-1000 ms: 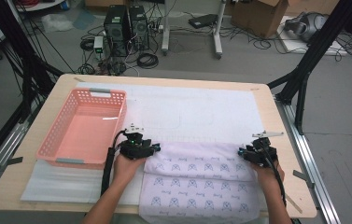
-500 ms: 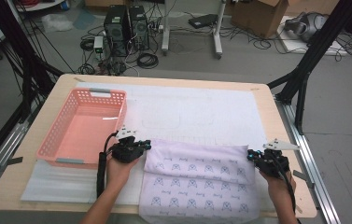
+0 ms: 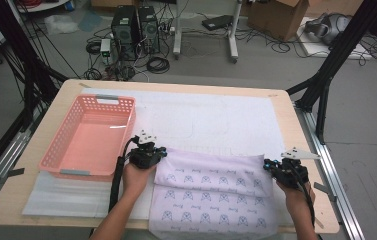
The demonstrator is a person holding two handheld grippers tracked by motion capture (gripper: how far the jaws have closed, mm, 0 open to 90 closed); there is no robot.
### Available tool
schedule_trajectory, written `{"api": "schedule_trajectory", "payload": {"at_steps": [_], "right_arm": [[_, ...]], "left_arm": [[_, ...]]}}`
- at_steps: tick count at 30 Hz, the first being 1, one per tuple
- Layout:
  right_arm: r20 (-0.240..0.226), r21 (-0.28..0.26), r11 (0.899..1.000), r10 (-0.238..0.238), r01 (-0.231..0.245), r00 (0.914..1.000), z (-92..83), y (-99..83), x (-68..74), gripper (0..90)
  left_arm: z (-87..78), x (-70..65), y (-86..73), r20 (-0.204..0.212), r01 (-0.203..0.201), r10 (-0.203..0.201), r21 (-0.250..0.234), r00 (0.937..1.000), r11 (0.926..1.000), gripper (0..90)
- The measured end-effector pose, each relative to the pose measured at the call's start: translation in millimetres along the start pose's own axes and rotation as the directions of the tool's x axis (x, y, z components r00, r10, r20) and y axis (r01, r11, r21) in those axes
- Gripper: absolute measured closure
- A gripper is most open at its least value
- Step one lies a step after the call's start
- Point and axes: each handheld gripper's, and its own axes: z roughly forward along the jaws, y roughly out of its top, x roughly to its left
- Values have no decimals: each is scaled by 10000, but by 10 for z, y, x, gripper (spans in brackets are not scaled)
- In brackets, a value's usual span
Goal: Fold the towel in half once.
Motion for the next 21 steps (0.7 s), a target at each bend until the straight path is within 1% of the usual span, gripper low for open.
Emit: {"api": "schedule_trajectory", "payload": {"at_steps": [1, 3, 6, 8, 10, 11, 12, 14, 16, 18, 20, 21], "right_arm": [[-41, -131, 9999, 46, -46, 10000, -36, 1, 6, 870], [-158, -432, 9990, 76, -83, 9998, -127, -2, 21, 870], [-366, -937, 9956, 40, -74, 9993, -282, -46, 72, 869], [-465, -1135, 9935, -58, 5, 9989, -381, -96, 120, 870], [-593, -1286, 9917, -126, 48, 9982, -496, -150, 177, 870], [-661, -1404, 9900, -225, 130, 9976, -556, -176, 200, 870], [-751, -1501, 9886, -212, 97, 9970, -615, -203, 228, 869], [-915, -1592, 9871, -305, 156, 9953, -720, -250, 267, 870], [-1013, -1562, 9874, -424, 262, 9940, -814, -298, 294, 869], [-1105, -1467, 9886, -502, 337, 9926, -899, -370, 329, 869], [-1163, -1349, 9904, -467, 308, 9921, -953, -473, 364, 868], [-1161, -1206, 9923, -437, 296, 9923, -971, -535, 380, 868]], "left_arm": [[-59, -2, 19, 209, 139, -134, -238, 9997, 9996, 865], [-188, -35, 36, 517, 133, -100, -630, 9986, 9979, 865], [-393, -80, 3, 1039, 146, -30, -1107, 9946, 9937, 865], [-523, -121, -46, 1316, 142, 30, -1292, 9913, 9915, 864], [-649, -168, -101, 1588, 17, 220, -1475, 9871, 9891, 864], [-707, -186, -126, 1794, 13, 257, -1485, 9834, 9889, 864], [-761, -208, -147, 1966, 44, 263, -1539, 9801, 9881, 864], [-872, -253, -183, 2165, -116, 457, -1560, 9752, 9877, 864], [-966, -288, -227, 2219, -375, 695, -1453, 9726, 9887, 864], [-1028, -309, -302, 2417, -423, 730, -1296, 9676, 9907, 863], [-1052, -328, -399, 2544, -522, 757, -982, 9641, 9938, 862], [-1059, -334, -457, 2597, -526, 732, -855, 9629, 9949, 862]]}}
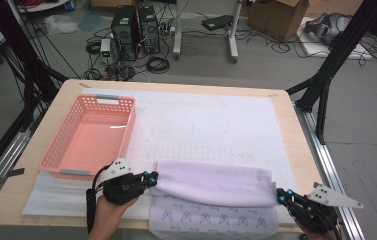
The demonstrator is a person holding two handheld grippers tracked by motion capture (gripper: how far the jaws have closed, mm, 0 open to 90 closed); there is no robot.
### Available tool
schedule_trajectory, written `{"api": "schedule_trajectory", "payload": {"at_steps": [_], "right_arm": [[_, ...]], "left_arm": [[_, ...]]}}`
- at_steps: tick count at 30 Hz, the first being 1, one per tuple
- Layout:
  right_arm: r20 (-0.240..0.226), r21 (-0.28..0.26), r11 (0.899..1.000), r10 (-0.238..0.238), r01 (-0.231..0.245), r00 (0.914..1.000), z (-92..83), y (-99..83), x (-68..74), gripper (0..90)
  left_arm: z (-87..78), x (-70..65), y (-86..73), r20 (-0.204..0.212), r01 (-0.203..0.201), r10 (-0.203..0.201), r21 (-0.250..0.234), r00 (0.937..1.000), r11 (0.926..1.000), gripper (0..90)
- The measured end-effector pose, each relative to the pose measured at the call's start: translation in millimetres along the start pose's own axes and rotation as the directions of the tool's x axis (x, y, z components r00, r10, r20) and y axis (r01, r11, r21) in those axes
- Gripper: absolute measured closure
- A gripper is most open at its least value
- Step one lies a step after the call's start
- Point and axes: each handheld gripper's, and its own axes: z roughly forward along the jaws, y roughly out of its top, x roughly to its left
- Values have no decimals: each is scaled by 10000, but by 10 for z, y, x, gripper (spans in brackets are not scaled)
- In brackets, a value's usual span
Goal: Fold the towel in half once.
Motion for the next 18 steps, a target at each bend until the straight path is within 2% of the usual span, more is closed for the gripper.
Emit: {"api": "schedule_trajectory", "payload": {"at_steps": [2, 5, 6, 7, 8, 9, 10, 12, 15, 18], "right_arm": [[-63, 178, 9998, 58, -57, 10000, -16, -132, 28, 868], [-215, 747, 9971, 177, -160, 9996, -8, -284, 77, 853], [-205, 867, 9961, 183, -165, 9996, -6, -305, 83, 809], [-60, 812, 9965, 208, -202, 9998, -12, -306, 75, 738], [-39, 565, 9977, 365, -362, 9993, -31, -295, 50, 654], [-15, 126, 9982, 594, -594, 9982, -55, -274, 13, 611], [149, -203, 9974, 688, -685, 9975, -76, -250, -35, 598], [548, -462, 9946, 956, -931, 9939, -70, -200, -147, 586], [1014, -262, 9911, 1324, -1304, 9860, 70, -121, -313, 579], [1036, -13, 9879, 1541, -1548, 9826, 314, -39, -411, 547]], "left_arm": [[-8, -21, -113, 80, 135, -136, 165, 9999, 9998, 861], [9, -28, -191, 143, 33, -41, 548, 9999, 9985, 842], [21, -15, -191, 119, 35, -41, 443, 9999, 9990, 782], [33, 5, -179, 68, 132, -134, 334, 9999, 9994, 667], [43, 24, -164, -26, 257, -256, 136, 9997, 9996, 559], [51, 44, -147, -95, 230, -230, -12, 9997, 9997, 502], [64, 63, -123, -236, 86, -88, -61, 9997, 9999, 494], [94, 105, -76, -357, 60, -64, -125, 9993, 9999, 480], [189, 190, 2, -548, 235, -244, -178, 9982, 9996, 468], [329, 255, 66, -682, 214, -220, -109, 9974, 9997, 451]]}}
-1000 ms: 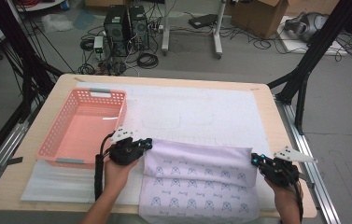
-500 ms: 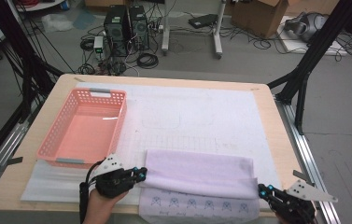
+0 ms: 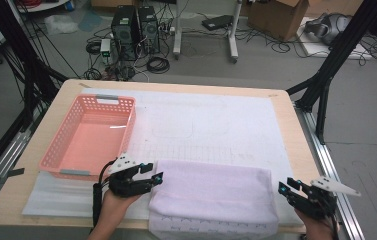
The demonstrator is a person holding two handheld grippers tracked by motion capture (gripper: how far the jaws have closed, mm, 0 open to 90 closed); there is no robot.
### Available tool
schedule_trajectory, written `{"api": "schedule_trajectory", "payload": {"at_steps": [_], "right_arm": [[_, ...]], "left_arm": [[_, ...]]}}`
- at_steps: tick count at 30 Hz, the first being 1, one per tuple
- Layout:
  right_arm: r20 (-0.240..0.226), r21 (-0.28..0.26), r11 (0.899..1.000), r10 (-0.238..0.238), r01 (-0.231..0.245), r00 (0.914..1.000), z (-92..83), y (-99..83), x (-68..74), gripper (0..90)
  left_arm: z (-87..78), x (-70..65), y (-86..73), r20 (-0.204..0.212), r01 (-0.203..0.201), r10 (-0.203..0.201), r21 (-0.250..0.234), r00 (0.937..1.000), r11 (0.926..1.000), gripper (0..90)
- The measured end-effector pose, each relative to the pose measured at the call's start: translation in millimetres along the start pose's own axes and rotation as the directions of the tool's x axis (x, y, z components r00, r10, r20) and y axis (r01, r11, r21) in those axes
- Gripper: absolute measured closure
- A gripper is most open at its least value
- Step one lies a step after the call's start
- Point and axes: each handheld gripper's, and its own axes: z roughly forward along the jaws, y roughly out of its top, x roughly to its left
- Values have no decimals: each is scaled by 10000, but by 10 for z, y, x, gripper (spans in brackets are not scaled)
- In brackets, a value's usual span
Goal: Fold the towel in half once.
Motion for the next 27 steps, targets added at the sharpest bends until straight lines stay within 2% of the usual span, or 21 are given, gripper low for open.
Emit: {"api": "schedule_trajectory", "payload": {"at_steps": [2, 4, 7, 10, 11, 13, 16, 18, 20, 21, 22, 23, 24, 25, 26, 27], "right_arm": [[-164, 211, 9998, -39, 42, 9999, 186, 65, -3, 509], [-106, 549, 9980, -317, 322, 9994, 369, 124, 10, 484], [-27, 884, 9949, -488, 489, 9988, 534, 155, 31, 476], [180, 1440, 9875, -668, 636, 9976, 637, 128, 37, 467], [233, 1634, 9844, -705, 658, 9972, 665, 102, 34, 463], [253, 1342, 9892, -636, 597, 9977, 660, 65, 31, 467], [231, 1466, 9863, -799, 757, 9965, 660, 77, 36, 490], [220, 1452, 9859, -868, 827, 9960, 661, 77, 35, 518], [270, 1403, 9864, -907, 861, 9955, 658, 74, 32, 557], [248, 1410, 9864, -889, 845, 9957, 657, 75, 38, 591], [193, 1384, 9860, -963, 927, 9952, 659, 75, 42, 649], [-3, 1379, 9851, -1039, 1030, 9946, 663, 77, 50, 727], [-165, 1431, 9841, -1041, 1054, 9944, 662, 77, 73, 763], [-133, 1431, 9831, -1138, 1145, 9934, 667, 76, 91, 789], [-166, 1428, 9834, -1106, 1119, 9937, 667, 75, 93, 798], [-295, 1395, 9860, -879, 911, 9957, 667, 71, 71, 806]], "left_arm": [[101, 47, 30, -228, -72, 75, 132, 9997, 9999, 447], [192, 114, 59, -412, -4, 17, 314, 9991, 9995, 445], [318, 200, 101, -604, 273, -232, 668, 9979, 9974, 439], [428, 249, 136, -921, 353, -260, 1001, 9954, 9944, 417], [457, 255, 143, -1044, 276, -162, 1086, 9944, 9937, 416], [515, 240, 139, -1227, 99, 69, 1356, 9924, 9907, 411], [605, 215, 105, -1417, -138, 419, 1943, 9890, 9808, 410], [625, 176, 97, -1652, -630, 977, 2035, 9814, 9770, 428], [636, 145, 86, -1808, -960, 1352, 2102, 9742, 9729, 446], [634, 140, 77, -1838, -1005, 1394, 2063, 9730, 9733, 456], [626, 138, 75, -1715, -1070, 1439, 2075, 9746, 9724, 484], [621, 134, 73, -1463, -1132, 1447, 2048, 9786, 9722, 559], [620, 129, 75, -1230, -1111, 1386, 2076, 9827, 9719, 655], [627, 112, 77, -1048, -1029, 1269, 2097, 9864, 9724, 747], [634, 95, 89, -1045, -1085, 1343, 2224, 9854, 9689, 815], [638, 97, 100, -1049, -986, 1248, 2261, 9866, 9691, 821]]}}
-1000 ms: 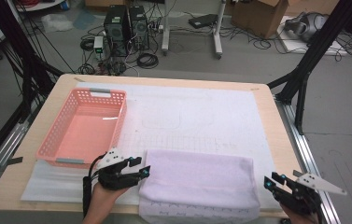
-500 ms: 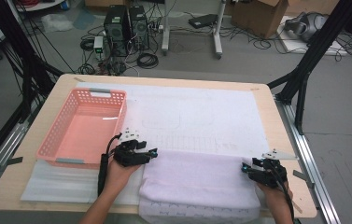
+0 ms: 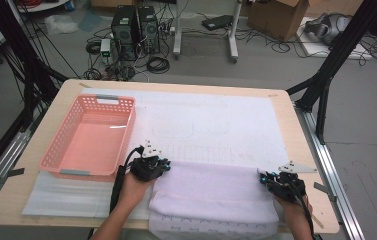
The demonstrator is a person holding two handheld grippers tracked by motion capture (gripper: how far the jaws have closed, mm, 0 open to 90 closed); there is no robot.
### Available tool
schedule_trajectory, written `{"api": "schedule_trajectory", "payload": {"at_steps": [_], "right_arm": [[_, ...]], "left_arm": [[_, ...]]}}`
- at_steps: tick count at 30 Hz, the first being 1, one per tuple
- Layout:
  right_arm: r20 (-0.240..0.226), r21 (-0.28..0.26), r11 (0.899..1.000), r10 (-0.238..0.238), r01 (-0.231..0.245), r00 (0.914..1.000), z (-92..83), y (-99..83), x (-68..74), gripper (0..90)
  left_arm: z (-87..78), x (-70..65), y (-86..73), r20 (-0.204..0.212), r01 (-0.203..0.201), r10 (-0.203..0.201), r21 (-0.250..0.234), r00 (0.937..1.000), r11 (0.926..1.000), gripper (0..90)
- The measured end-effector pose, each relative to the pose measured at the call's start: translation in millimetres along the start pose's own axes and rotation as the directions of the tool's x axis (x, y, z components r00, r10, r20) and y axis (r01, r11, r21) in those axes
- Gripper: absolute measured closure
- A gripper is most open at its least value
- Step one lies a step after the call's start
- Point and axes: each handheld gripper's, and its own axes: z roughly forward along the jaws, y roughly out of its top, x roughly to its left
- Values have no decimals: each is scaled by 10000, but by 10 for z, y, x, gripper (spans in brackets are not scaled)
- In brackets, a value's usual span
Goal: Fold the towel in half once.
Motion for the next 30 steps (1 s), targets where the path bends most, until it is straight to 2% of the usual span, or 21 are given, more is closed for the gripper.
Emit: {"api": "schedule_trajectory", "payload": {"at_steps": [2, 3, 5, 7, 8, 9, 11, 15, 19, 23, 25, 26, 27, 28, 29, 30], "right_arm": [[-262, -104, 9994, 339, -342, 9991, 1, -12, -44, 814], [-334, -141, 9990, 424, -428, 9985, 0, -14, -53, 818], [-188, -189, 9994, 279, -283, 9994, 7, 3, -54, 820], [-210, -295, 9995, 115, -121, 9997, 30, 31, -78, 820], [-272, -324, 9994, 81, -90, 9996, 51, 57, -116, 820], [-324, -370, 9992, 153, -165, 9994, 73, 86, -155, 820], [-447, -389, 9989, 258, -275, 9987, 135, 170, -232, 820], [-281, -213, 9997, 90, -96, 9996, 280, 405, -355, 820], [-216, -344, 9991, 251, -258, 9995, 378, 637, -467, 820], [-101, -429, 9983, 384, -388, 9992, 478, 817, -554, 820], [-108, -505, 9971, 562, -567, 9984, 540, 908, -597, 819], [-49, -546, 9966, 609, -611, 9981, 574, 952, -604, 820], [30, -535, 9965, 652, -649, 9979, 614, 996, -615, 819], [94, -516, 9960, 735, -729, 9973, 649, 1038, -620, 820], [156, -554, 9958, 743, -734, 9971, 677, 1072, -627, 820], [153, -574, 9949, 838, -828, 9964, 701, 1099, -640, 820]], "left_arm": [[1, 32, 22, 135, 430, -431, 81, 9990, 9990, 830], [0, 49, 26, 45, 548, -548, -17, 9985, 9985, 833], [0, 91, 31, -137, 923, -929, -447, 9956, 9947, 837], [11, 157, 45, -124, 1492, -1506, -807, 9885, 9855, 839], [26, 196, 58, -130, 1604, -1617, -705, 9868, 9845, 839], [48, 221, 91, -217, 1528, -1541, -528, 9878, 9868, 839], [76, 274, 186, -303, 1563, -1585, -629, 9869, 9857, 839], [158, 442, 411, -520, 1977, -2022, -806, 9780, 9769, 838], [251, 560, 570, -789, 1881, -1947, -834, 9777, 9786, 839], [300, 672, 701, -950, 2214, -2344, -1293, 9675, 9666, 839], [335, 717, 757, -1179, 2126, -2268, -1220, 9668, 9695, 839], [345, 739, 784, -1251, 2137, -2293, -1265, 9653, 9687, 839], [351, 763, 809, -1284, 2150, -2328, -1389, 9640, 9667, 839], [352, 790, 824, -1250, 2257, -2466, -1608, 9610, 9608, 839], [356, 820, 845, -1178, 2373, -2575, -1617, 9591, 9579, 838], [363, 845, 868, -1178, 2329, -2528, -1602, 9603, 9592, 839]]}}
